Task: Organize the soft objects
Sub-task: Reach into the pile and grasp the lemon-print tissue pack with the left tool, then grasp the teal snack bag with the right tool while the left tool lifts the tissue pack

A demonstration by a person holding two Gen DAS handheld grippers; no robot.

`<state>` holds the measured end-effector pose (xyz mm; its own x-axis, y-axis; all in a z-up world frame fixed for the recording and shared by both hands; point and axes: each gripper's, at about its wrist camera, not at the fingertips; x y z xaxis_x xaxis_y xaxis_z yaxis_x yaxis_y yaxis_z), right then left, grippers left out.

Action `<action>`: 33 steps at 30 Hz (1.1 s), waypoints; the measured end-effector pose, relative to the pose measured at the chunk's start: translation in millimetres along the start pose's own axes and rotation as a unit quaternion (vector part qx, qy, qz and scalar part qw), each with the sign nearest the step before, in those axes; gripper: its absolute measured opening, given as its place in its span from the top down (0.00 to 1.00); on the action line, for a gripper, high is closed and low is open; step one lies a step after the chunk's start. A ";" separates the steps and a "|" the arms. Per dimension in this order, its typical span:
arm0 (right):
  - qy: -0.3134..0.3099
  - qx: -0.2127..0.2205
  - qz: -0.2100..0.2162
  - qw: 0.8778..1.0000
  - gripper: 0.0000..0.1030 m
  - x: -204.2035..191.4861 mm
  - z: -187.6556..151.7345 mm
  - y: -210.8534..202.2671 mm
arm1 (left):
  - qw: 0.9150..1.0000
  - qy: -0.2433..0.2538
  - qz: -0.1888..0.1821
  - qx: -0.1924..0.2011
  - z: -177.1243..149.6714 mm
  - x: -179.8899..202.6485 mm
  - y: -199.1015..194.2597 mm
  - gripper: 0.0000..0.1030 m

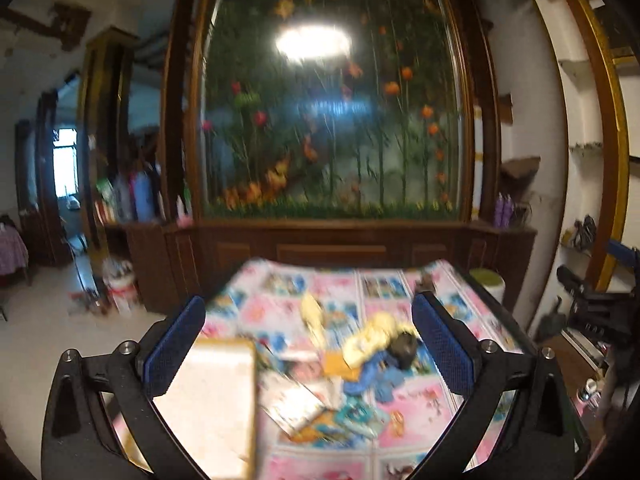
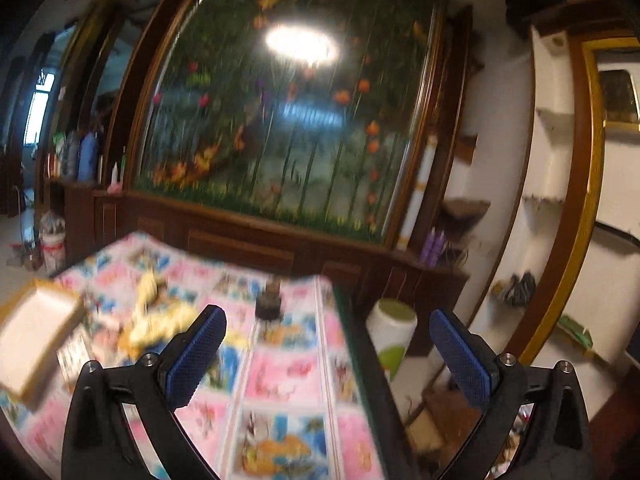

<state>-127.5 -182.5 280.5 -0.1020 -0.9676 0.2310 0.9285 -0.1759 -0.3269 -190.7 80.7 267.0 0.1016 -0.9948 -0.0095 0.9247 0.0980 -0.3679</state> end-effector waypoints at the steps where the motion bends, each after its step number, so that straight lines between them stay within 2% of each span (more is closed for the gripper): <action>1: 0.007 0.002 0.023 1.000 0.00 -0.2 22.5 0.0 | 1.000 -0.005 0.011 0.009 10.6 -11.0 -6.1 0.00; 4: 0.029 -0.022 0.133 0.990 0.00 -9.7 64.5 9.9 | 0.999 -0.016 0.045 0.013 29.7 -38.0 -5.0 0.00; 6: 0.060 -0.027 0.185 0.981 0.00 -18.9 65.9 24.0 | 0.998 -0.015 0.059 -0.012 28.7 -54.7 14.1 0.00; 8: 0.080 -0.019 0.194 0.978 0.00 -31.5 49.4 38.0 | 0.997 -0.021 0.061 -0.043 15.2 -64.9 34.3 0.00; 10: 0.064 -0.031 0.190 0.979 0.00 -54.8 23.4 59.3 | 0.995 -0.030 0.038 -0.087 -7.1 -70.0 64.3 0.00; 14: 0.033 -0.103 0.200 0.974 0.01 -90.0 -32.6 113.5 | 0.980 -0.033 -0.020 -0.195 -66.1 -52.4 146.4 0.00; 16: 0.029 -0.145 0.207 0.967 0.01 -97.4 -62.0 143.1 | 0.974 -0.016 -0.039 -0.222 -85.3 -34.8 171.2 0.02; 19: 0.038 -0.188 0.222 0.956 0.02 -102.1 -96.1 172.7 | 0.968 0.016 -0.032 -0.247 -103.8 -12.8 202.5 0.03; 21: 0.046 -0.206 0.237 0.948 0.07 -105.1 -109.9 185.4 | 0.961 0.023 -0.025 -0.274 -115.7 -7.4 224.1 0.03; 23: 0.054 -0.208 0.265 0.940 0.07 -107.7 -117.5 190.7 | 0.952 0.021 -0.026 -0.305 -128.6 -4.4 244.6 0.03; 25: 0.045 -0.203 0.290 0.934 0.07 -112.7 -120.4 190.5 | 0.943 0.021 -0.026 -0.330 -142.8 -6.3 253.2 0.09; 26: 0.039 -0.203 0.303 0.930 0.07 -118.8 -119.6 191.5 | 0.938 0.021 -0.034 -0.344 -147.4 -5.4 256.1 0.18; 27: 0.034 -0.204 0.327 0.922 0.07 -123.3 -116.5 189.1 | 0.933 0.022 -0.045 -0.356 -150.7 -4.5 256.2 0.28; 28: 0.033 -0.207 0.370 0.905 0.08 -131.3 -110.5 185.0 | 0.930 0.023 -0.055 -0.362 -151.0 -4.7 252.8 0.34; 29: 0.039 -0.208 0.431 0.877 0.08 -133.8 -102.8 176.9 | 0.926 0.024 -0.069 -0.370 -153.4 -1.9 251.0 0.40; 30: 0.046 -0.203 0.503 0.839 0.08 -136.1 -94.9 167.6 | 0.925 0.025 -0.071 -0.371 -155.0 -0.5 248.9 0.40; 31: 0.043 -0.195 0.590 0.782 0.08 -139.5 -85.5 155.9 | 0.925 0.023 -0.072 -0.373 -154.8 -0.1 246.2 0.40; 32: 0.037 -0.185 0.640 0.745 0.09 -140.6 -79.5 147.9 | 0.923 0.017 -0.077 -0.376 -154.5 -0.5 242.2 0.40; 33: 0.037 -0.177 0.653 0.736 0.09 -139.5 -77.0 145.0 | 0.922 0.010 -0.084 -0.378 -153.8 -1.3 239.6 0.40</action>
<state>-6.1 -87.0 130.4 0.7627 -0.3589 -0.5380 0.1020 0.8883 -0.4479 -25.7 101.1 35.8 -0.0336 -0.9952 0.0917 0.4054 -0.0974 -0.9089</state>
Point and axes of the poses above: each gripper's, at about its wrist camera, not at the fingertips, and y roughly the way its jaws point, x to its right, z to its top, and after that the axes turned 8 degrees about -x, right-handed
